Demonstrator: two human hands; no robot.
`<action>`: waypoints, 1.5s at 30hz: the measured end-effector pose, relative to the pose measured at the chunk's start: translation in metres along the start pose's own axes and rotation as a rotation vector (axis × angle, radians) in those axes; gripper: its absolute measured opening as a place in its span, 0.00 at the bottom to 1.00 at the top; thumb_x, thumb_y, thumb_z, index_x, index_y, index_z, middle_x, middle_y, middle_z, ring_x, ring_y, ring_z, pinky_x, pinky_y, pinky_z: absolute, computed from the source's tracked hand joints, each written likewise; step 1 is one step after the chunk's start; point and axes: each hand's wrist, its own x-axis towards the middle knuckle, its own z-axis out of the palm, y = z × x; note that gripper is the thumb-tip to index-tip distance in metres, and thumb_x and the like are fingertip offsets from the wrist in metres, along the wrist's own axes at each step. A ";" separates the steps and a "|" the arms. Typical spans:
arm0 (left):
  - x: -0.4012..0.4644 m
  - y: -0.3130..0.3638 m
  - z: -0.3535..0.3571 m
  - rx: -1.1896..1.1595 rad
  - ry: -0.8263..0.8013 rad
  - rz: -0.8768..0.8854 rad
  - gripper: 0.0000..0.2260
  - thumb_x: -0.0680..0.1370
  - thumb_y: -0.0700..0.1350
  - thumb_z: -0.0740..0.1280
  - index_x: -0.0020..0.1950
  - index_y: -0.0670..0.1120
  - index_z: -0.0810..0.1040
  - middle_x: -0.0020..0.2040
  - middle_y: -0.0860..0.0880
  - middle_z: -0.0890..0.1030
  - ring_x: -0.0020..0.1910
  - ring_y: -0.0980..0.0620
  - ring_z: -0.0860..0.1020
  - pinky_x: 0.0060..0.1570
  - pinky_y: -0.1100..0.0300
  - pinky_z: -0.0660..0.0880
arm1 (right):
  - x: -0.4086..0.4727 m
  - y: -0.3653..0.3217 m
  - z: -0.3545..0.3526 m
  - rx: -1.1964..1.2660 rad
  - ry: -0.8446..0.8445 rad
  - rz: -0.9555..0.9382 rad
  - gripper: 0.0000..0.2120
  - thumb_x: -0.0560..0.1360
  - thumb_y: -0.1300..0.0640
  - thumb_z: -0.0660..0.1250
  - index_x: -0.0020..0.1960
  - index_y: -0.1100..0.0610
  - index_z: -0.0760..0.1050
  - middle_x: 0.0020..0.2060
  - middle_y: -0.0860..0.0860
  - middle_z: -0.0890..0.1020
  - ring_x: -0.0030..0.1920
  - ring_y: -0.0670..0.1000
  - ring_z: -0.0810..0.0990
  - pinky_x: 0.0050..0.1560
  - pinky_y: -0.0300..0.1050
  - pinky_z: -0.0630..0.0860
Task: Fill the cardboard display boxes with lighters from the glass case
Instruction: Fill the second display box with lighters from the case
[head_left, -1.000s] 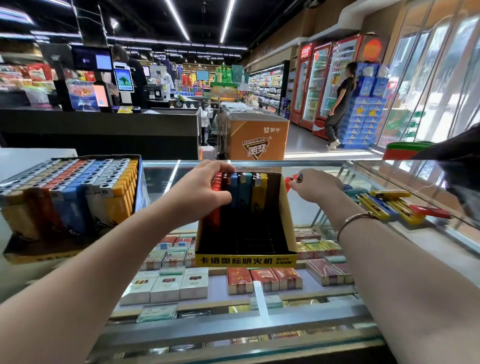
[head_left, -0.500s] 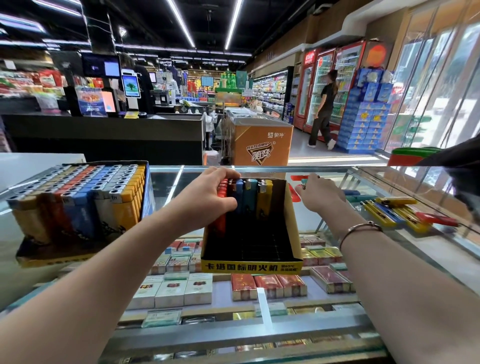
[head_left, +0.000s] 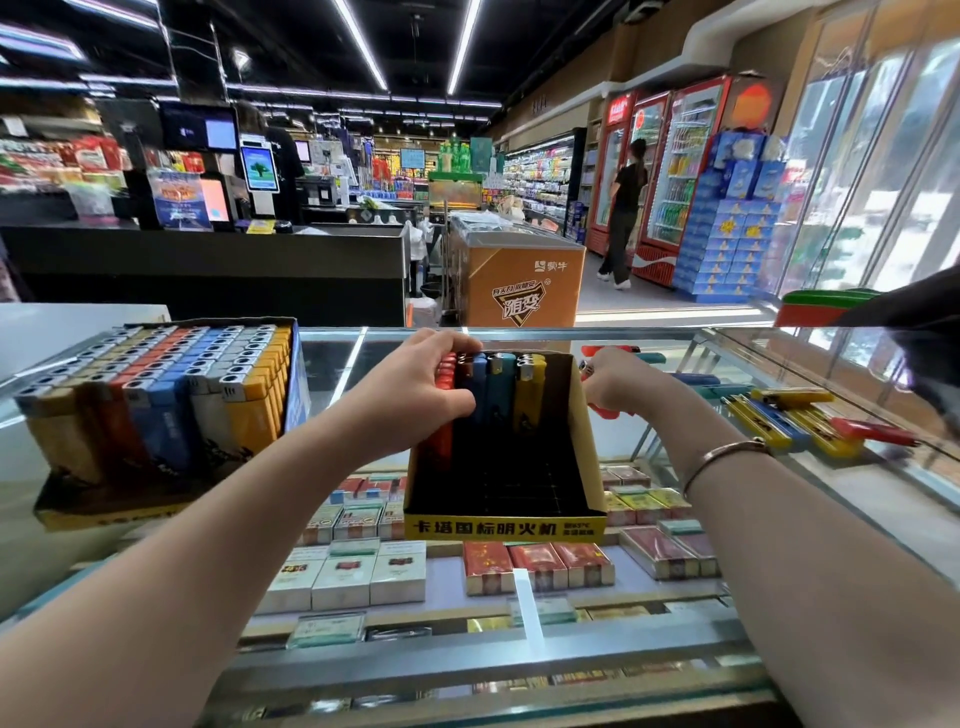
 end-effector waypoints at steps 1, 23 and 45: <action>0.000 0.000 0.000 -0.003 0.002 0.002 0.18 0.73 0.40 0.67 0.57 0.57 0.69 0.52 0.61 0.69 0.47 0.54 0.73 0.31 0.73 0.73 | -0.002 0.000 -0.001 0.012 -0.017 -0.003 0.09 0.72 0.59 0.67 0.37 0.58 0.68 0.34 0.54 0.72 0.33 0.49 0.70 0.30 0.40 0.65; -0.006 0.013 -0.012 0.065 0.112 0.139 0.10 0.74 0.54 0.66 0.54 0.63 0.71 0.57 0.57 0.73 0.55 0.61 0.71 0.47 0.67 0.70 | -0.069 -0.035 -0.039 1.025 -0.059 -0.585 0.17 0.60 0.56 0.73 0.47 0.59 0.75 0.30 0.48 0.80 0.31 0.45 0.80 0.32 0.37 0.77; -0.025 0.048 -0.036 -0.247 0.063 0.306 0.10 0.64 0.43 0.71 0.45 0.50 0.82 0.41 0.49 0.84 0.43 0.56 0.81 0.45 0.66 0.76 | -0.082 -0.062 -0.009 1.168 -0.822 -0.780 0.14 0.68 0.49 0.73 0.36 0.58 0.73 0.25 0.53 0.75 0.22 0.47 0.69 0.23 0.37 0.63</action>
